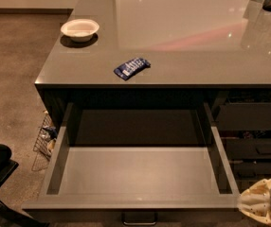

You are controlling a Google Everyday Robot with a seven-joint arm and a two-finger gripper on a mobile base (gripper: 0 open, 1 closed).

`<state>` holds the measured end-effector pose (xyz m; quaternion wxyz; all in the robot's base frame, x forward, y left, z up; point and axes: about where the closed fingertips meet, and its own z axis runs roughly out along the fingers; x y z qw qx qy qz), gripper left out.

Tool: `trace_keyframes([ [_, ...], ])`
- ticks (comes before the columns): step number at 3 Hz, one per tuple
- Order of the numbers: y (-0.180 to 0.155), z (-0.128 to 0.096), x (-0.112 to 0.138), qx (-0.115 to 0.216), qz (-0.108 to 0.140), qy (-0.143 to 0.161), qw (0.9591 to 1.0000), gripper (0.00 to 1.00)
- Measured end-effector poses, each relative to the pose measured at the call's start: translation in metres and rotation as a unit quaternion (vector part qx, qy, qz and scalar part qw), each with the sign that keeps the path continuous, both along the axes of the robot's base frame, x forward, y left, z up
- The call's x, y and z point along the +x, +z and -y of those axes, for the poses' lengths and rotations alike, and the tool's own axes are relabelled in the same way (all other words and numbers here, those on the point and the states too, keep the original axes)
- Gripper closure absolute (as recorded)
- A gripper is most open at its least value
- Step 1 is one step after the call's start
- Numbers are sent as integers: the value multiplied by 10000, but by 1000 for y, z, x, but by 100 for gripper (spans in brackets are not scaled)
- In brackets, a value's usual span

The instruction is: Close top drawer

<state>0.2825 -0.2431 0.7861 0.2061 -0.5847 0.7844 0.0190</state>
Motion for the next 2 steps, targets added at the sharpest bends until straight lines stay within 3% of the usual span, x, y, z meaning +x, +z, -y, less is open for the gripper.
trace_keyframes([
  [1,-7,-1,-2,34,-36,-5,10000,100],
  [2,-37,-10,-18,409,-168,-55,9990,100],
])
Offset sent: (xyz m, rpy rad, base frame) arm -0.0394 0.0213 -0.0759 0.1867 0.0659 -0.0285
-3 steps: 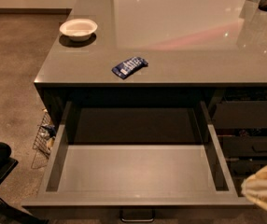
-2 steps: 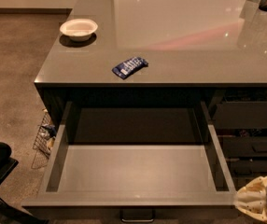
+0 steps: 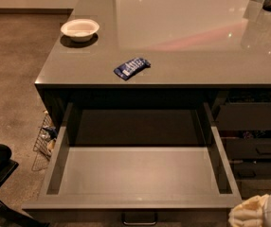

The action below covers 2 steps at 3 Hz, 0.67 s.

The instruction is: Close top drawer

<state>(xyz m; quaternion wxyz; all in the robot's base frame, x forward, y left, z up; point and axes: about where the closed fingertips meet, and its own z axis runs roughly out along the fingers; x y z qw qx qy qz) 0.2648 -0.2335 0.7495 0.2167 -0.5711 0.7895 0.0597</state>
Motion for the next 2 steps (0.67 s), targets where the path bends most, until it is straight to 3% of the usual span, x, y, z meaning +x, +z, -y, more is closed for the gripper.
trace_keyframes([
  [1,-45,-10,-25,543,46,-234,9982,100],
  [2,-67,-27,-21,1124,364,-307,9925,100],
])
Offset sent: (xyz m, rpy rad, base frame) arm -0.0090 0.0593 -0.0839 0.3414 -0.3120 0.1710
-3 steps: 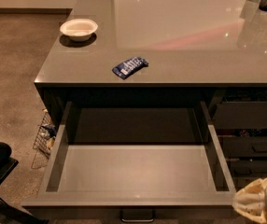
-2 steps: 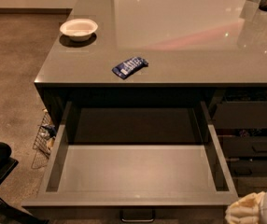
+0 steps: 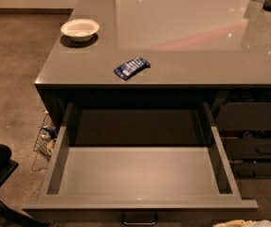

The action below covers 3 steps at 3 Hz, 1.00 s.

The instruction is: Close top drawer

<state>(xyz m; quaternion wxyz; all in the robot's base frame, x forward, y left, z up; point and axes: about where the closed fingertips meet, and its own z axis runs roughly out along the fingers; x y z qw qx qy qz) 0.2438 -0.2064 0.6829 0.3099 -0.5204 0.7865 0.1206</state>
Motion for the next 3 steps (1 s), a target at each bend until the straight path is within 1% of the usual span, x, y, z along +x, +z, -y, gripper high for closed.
trace_keyframes([
  [1,-9,-18,22,336,509,274,9978,100],
  [2,-27,-26,45,314,944,699,9926,100],
  [3,-55,-34,67,222,1067,900,9900,100],
])
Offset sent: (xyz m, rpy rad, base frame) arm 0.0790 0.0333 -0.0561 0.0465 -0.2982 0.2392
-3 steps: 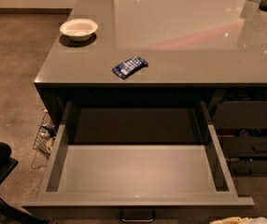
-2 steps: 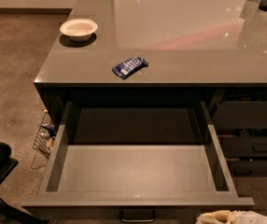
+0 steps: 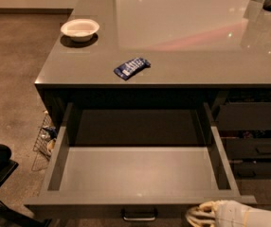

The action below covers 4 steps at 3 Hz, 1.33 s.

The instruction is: Close top drawer

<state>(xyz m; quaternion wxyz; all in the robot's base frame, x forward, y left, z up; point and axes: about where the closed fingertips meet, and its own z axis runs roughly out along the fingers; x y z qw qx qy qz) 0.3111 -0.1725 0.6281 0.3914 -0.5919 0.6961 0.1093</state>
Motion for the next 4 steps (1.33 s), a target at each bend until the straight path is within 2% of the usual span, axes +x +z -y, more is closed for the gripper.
trace_keyframes([
  [1,-4,0,5,-21,1,-4,10000,100],
  [2,-29,5,46,-154,-98,-129,9997,100],
  [3,-55,3,111,-283,-265,-288,9988,100],
  [4,-55,3,111,-283,-264,-289,9988,100],
])
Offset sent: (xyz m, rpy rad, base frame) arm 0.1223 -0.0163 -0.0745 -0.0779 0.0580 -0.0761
